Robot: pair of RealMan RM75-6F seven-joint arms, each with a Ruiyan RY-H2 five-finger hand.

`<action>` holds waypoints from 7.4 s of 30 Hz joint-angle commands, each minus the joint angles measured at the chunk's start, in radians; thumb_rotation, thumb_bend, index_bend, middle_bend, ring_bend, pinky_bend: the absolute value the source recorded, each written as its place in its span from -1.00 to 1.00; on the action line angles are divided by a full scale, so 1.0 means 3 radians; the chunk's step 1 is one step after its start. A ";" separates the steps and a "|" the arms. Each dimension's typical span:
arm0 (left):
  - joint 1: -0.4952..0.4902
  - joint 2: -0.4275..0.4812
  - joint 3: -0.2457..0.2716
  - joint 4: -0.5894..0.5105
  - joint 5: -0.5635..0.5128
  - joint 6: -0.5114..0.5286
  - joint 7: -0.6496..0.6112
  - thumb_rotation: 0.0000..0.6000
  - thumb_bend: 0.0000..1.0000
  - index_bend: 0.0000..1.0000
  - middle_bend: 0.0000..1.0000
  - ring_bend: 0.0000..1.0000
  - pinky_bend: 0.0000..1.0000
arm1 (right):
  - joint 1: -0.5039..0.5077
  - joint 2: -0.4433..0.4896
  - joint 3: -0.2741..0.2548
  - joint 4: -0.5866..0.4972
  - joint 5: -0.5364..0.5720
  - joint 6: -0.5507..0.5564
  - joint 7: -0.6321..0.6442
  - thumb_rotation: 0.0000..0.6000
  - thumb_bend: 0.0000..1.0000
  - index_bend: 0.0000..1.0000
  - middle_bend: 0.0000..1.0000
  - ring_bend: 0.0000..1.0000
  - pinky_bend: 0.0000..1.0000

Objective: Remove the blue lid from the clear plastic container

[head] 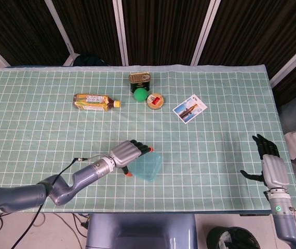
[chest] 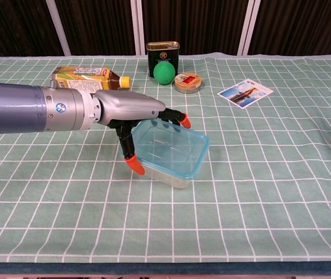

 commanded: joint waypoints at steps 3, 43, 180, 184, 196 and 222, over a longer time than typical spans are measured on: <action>-0.0048 -0.0008 0.0152 0.0194 0.0345 0.0083 -0.0199 1.00 -0.86 -0.82 -0.70 -0.77 -0.47 | 0.0003 0.0001 -0.0003 0.0007 -0.0005 0.0002 -0.0025 1.00 -0.74 -1.00 -1.00 -1.00 -1.00; -0.0268 -0.0210 0.0053 0.0452 0.0290 0.0041 -0.0415 1.00 -0.86 -0.86 -0.75 -0.78 -0.50 | 0.0572 -0.0524 0.0220 -0.0857 0.0270 -0.0323 -0.0910 1.00 -0.74 -1.00 -1.00 -1.00 -1.00; -0.0564 -0.0384 -0.0184 0.0338 -0.0871 -0.0445 -0.0002 1.00 -0.86 -0.68 -0.56 -0.56 -0.31 | 0.0402 -0.1939 0.0240 -0.0564 0.0670 0.0206 -0.1178 1.00 -0.74 -1.00 -1.00 -1.00 -1.00; -0.0577 -0.0392 -0.0184 0.0346 -0.0914 -0.0449 0.0021 1.00 -0.86 -0.68 -0.56 -0.56 -0.30 | 0.0398 -0.1942 0.0260 -0.0593 0.0693 0.0205 -0.1177 1.00 -0.74 -1.00 -1.00 -1.00 -1.00; -0.0620 -0.0394 -0.0186 0.0341 -0.1012 -0.0473 0.0076 1.00 -0.86 -0.70 -0.61 -0.61 -0.37 | 0.0388 -0.1978 0.0328 -0.0649 0.0756 0.0215 -0.1140 1.00 -0.74 -1.00 -1.00 -1.00 -1.00; -0.0765 -0.0309 -0.0190 0.0285 -0.1163 -0.0722 0.0007 1.00 -1.00 -1.00 -1.00 -0.95 -0.65 | 0.0374 -0.2045 0.0290 -0.0326 0.0469 0.0227 -0.0775 1.00 -0.74 -1.00 -1.00 -1.00 -1.00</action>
